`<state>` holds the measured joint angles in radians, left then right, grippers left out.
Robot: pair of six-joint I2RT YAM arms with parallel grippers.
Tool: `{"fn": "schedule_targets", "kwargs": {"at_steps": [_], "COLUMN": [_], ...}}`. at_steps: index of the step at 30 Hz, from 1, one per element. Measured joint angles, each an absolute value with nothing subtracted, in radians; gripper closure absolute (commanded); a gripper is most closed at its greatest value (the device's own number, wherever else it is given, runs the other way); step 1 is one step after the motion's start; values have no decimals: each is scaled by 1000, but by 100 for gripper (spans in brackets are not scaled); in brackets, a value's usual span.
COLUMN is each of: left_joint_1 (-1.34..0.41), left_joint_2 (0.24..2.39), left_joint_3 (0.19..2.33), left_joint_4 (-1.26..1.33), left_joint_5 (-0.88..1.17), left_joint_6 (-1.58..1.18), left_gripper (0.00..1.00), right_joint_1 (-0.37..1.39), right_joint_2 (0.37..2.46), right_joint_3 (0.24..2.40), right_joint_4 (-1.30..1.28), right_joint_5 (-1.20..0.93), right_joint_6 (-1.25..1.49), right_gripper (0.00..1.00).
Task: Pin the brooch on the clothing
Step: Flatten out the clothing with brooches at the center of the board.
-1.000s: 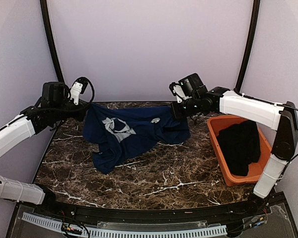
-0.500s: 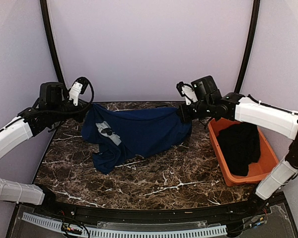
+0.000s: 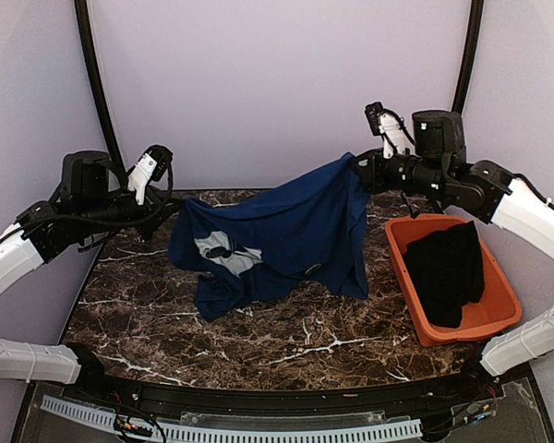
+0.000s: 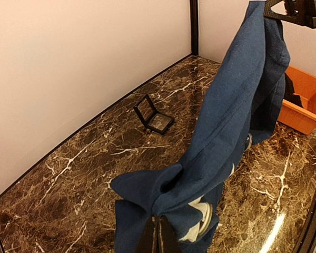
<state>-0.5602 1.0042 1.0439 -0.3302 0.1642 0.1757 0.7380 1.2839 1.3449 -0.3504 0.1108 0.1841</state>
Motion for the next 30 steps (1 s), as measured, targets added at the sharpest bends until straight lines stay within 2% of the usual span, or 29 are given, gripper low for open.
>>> {"fn": "schedule_targets", "kwargs": {"at_steps": [9, 15, 19, 23, 30], "left_joint_1": [-579, -582, -583, -583, -564], "left_joint_2": [759, 773, 878, 1076, 1563], "left_joint_3": [1055, 1184, 1229, 1225, 1253], "left_joint_4": [-420, -493, -527, -549, -582], "left_joint_5": [254, 285, 203, 69, -61], "left_joint_6": [199, 206, 205, 205, 202], "left_gripper": [99, 99, 99, 99, 99], "right_joint_1": [760, 766, 766, 765, 711], "right_joint_2": [1050, 1021, 1136, 1348, 1705], "right_joint_3": [1246, 1281, 1313, 1337, 1406], "right_joint_4": [-299, -290, -299, -341, -419], "right_joint_5": [46, 61, 146, 266, 339], "right_joint_6": [166, 176, 200, 216, 219], "right_gripper": [100, 100, 100, 100, 100]}}
